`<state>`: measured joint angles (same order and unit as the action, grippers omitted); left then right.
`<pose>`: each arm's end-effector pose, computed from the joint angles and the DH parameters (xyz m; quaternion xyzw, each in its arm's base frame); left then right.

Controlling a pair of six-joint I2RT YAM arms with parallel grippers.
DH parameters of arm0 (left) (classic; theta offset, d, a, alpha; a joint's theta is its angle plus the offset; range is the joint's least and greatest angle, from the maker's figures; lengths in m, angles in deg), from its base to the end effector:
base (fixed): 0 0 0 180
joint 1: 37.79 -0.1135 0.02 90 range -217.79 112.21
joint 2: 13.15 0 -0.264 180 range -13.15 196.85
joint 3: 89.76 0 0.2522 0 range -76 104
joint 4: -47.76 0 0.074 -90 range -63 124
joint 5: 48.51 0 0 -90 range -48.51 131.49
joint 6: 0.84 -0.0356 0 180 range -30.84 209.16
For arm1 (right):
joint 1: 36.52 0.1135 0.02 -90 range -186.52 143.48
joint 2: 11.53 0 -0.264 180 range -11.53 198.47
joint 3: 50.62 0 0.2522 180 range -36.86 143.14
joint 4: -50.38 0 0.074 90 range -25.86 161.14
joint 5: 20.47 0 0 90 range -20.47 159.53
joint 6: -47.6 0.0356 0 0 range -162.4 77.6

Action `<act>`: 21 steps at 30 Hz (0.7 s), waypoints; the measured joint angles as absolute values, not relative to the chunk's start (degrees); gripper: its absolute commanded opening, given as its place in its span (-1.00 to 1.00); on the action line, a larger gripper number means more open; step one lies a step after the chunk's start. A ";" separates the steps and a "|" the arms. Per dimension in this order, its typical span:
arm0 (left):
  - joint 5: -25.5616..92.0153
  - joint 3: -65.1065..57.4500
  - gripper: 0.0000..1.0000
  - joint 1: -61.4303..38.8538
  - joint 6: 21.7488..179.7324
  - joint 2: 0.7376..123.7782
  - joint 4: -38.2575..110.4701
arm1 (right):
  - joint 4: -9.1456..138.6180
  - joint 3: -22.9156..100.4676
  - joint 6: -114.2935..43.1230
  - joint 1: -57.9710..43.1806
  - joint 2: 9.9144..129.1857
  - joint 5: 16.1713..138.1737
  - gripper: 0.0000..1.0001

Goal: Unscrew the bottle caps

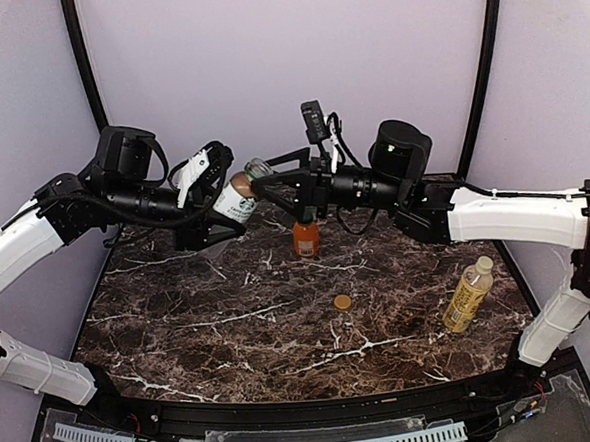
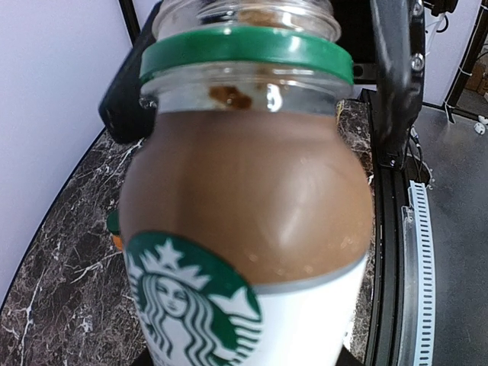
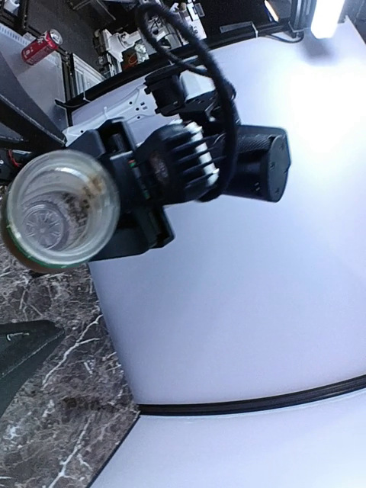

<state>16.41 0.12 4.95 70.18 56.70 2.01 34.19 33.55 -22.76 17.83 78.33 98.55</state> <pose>0.1820 -0.1887 0.4016 0.5231 0.6503 -0.2868 0.4703 0.2038 0.3137 0.3717 -0.3685 0.5334 0.5758 0.4981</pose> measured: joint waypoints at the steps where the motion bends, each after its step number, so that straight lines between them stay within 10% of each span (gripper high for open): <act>1: 16.25 0.12 -0.29 4.95 70.18 56.78 1.99 | 33.36 34.01 -22.52 17.87 78.33 98.77 0.42; 14: 15.34 0.14 -0.29 4.95 70.18 57.13 1.99 | 30.10 37.18 -20.97 17.89 80.52 101.43 0.01; 21: 15.42 0.14 -0.29 4.95 70.11 57.18 1.88 | 31.06 37.49 -21.47 17.91 80.52 102.24 -0.68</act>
<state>15.42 0.14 4.95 70.11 57.18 1.88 31.06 37.49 -21.47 17.91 80.52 102.24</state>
